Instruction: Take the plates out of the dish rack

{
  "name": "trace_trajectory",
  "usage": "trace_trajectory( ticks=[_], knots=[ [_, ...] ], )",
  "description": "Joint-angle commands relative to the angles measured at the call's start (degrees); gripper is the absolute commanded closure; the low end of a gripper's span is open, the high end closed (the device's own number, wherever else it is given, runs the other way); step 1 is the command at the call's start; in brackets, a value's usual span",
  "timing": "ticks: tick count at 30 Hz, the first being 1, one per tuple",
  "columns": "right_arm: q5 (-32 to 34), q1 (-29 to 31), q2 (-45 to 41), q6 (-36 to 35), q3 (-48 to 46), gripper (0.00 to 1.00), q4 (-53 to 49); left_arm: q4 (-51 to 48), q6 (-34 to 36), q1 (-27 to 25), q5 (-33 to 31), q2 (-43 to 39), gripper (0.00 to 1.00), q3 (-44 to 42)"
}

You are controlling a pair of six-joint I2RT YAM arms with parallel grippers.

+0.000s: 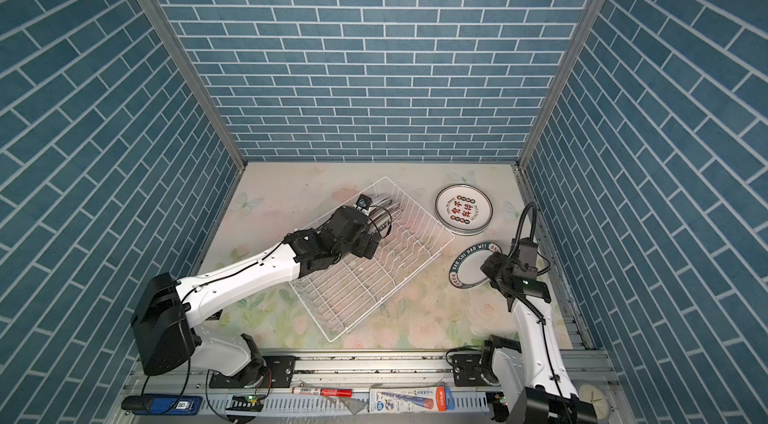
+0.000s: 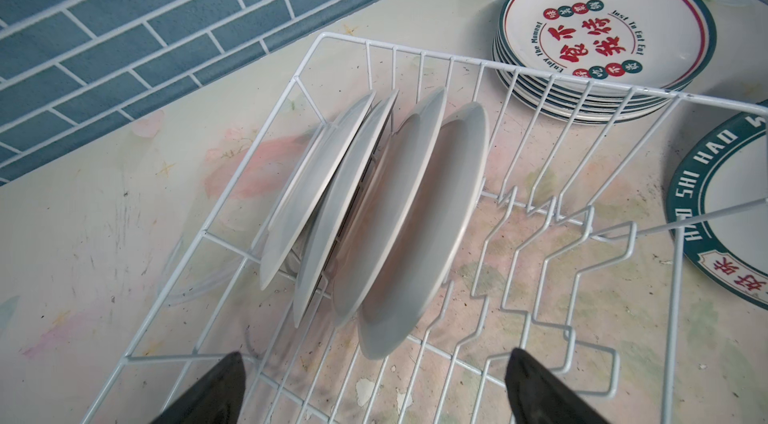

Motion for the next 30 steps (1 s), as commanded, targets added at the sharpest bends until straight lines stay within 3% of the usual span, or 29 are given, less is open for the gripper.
trace_trajectory(
  ticks=[1,7,16,30],
  knots=[
    [-1.41,-0.45,0.28,0.40,-2.08,0.96,1.47,0.39,0.78,-0.15,-0.80,-0.75,0.02,-0.44],
    [-1.92,-0.63,1.25,0.40,-3.48,0.75,1.78,0.74,1.56,-0.52,-0.43,0.57,0.03,-0.27],
    [-2.71,-0.72,3.96,1.41,-5.81,0.68,5.55,0.22,3.29,-4.70,-4.29,2.85,0.07,1.31],
    [-2.55,-0.72,5.03,0.28,-6.17,0.34,5.22,-2.73,3.81,-9.48,-11.51,9.73,0.12,5.90]
  ],
)
